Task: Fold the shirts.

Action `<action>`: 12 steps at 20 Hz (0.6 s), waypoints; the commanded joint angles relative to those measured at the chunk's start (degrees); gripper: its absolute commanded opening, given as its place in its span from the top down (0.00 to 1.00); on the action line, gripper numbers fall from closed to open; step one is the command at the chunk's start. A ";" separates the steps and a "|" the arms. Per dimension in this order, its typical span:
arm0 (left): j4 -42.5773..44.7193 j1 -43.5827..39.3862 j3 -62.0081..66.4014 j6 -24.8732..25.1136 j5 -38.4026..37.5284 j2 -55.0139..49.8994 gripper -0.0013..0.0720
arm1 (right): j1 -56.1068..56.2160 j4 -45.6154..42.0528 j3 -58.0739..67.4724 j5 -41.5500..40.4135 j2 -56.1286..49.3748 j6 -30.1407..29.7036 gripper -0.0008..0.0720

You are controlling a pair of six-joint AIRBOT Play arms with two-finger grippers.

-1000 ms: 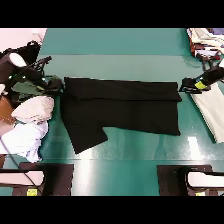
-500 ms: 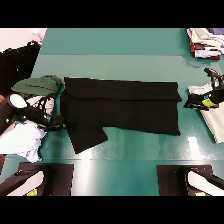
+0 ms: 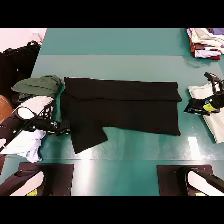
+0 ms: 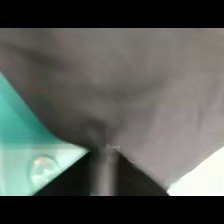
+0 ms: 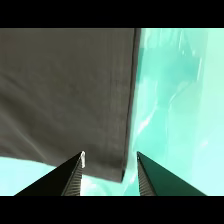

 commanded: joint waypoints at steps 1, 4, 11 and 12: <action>-3.37 -1.09 0.44 0.61 1.20 0.13 0.95 | -2.71 0.00 -1.44 3.78 0.20 -0.74 0.46; -3.87 -1.11 3.39 2.01 -1.40 0.39 0.95 | -9.66 0.02 -9.16 4.87 0.15 -0.96 0.45; -4.24 -1.11 5.29 1.97 -1.99 0.55 0.95 | -17.81 16.70 -25.59 -4.94 0.02 -7.45 0.45; -4.24 -1.09 5.29 1.97 -2.05 0.55 0.95 | -17.81 18.08 -26.25 -6.05 0.02 -7.45 0.45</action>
